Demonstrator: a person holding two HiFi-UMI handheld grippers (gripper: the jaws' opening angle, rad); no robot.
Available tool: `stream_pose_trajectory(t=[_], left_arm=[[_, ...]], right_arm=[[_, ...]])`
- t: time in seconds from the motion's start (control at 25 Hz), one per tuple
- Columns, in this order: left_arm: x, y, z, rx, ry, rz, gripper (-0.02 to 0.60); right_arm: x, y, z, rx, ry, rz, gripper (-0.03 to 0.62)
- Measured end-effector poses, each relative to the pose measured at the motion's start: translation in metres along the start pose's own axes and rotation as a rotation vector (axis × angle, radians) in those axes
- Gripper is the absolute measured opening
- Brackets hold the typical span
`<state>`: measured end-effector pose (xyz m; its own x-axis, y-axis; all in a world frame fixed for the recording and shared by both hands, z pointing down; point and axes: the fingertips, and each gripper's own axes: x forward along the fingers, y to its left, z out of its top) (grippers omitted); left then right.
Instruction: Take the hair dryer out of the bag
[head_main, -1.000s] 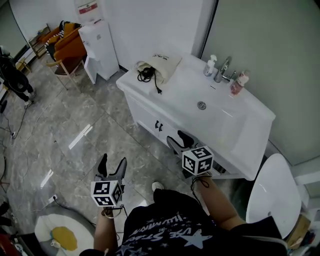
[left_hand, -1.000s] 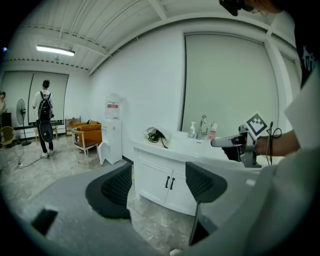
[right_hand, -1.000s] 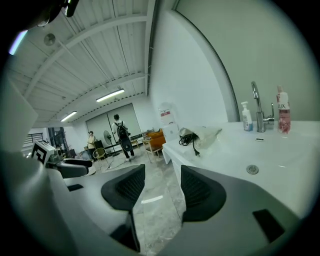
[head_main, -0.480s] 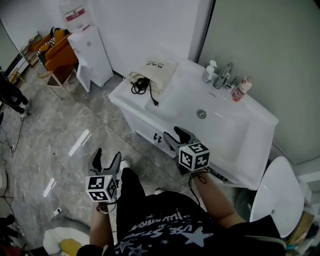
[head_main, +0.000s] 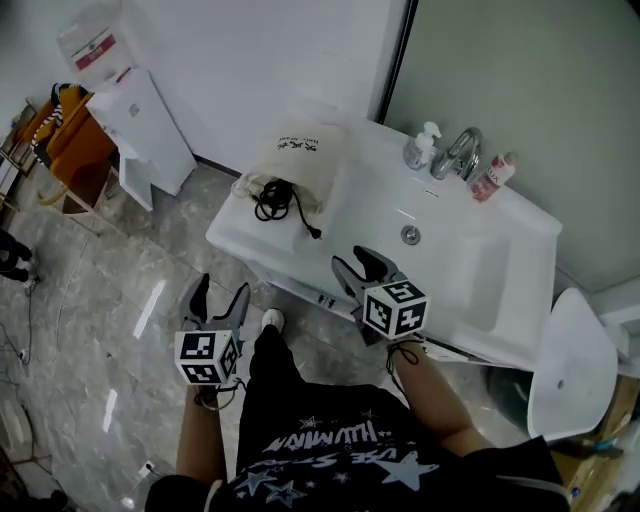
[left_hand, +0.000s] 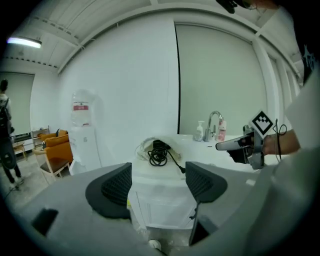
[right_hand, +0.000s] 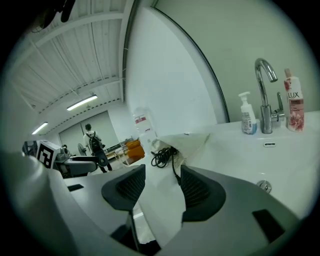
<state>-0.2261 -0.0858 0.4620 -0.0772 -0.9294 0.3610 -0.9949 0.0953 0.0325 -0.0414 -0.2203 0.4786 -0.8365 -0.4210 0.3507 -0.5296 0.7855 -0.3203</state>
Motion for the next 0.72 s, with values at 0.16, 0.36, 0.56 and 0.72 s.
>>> stream_pose_trajectory(t=[0.16, 0.36, 0.56, 0.72], left_arm=[[0.069, 0.036, 0.014, 0.053, 0.035, -0.112, 0.334], [0.14, 0.064, 0.032, 0.161, 0.079, -0.245, 0.333], [0.192, 0.067, 0.046, 0.231, 0.091, -0.361, 0.331], [0.229, 0.061, 0.05, 0.287, 0.102, -0.436, 0.313]], right_arm=[[0.041, -0.017, 0.008, 0.04, 0.007, -0.097, 0.209], [0.083, -0.023, 0.021, 0.092, 0.013, -0.18, 0.209], [0.115, -0.017, 0.028, 0.097, 0.038, -0.222, 0.209], [0.138, -0.017, 0.032, 0.095, 0.056, -0.248, 0.209]])
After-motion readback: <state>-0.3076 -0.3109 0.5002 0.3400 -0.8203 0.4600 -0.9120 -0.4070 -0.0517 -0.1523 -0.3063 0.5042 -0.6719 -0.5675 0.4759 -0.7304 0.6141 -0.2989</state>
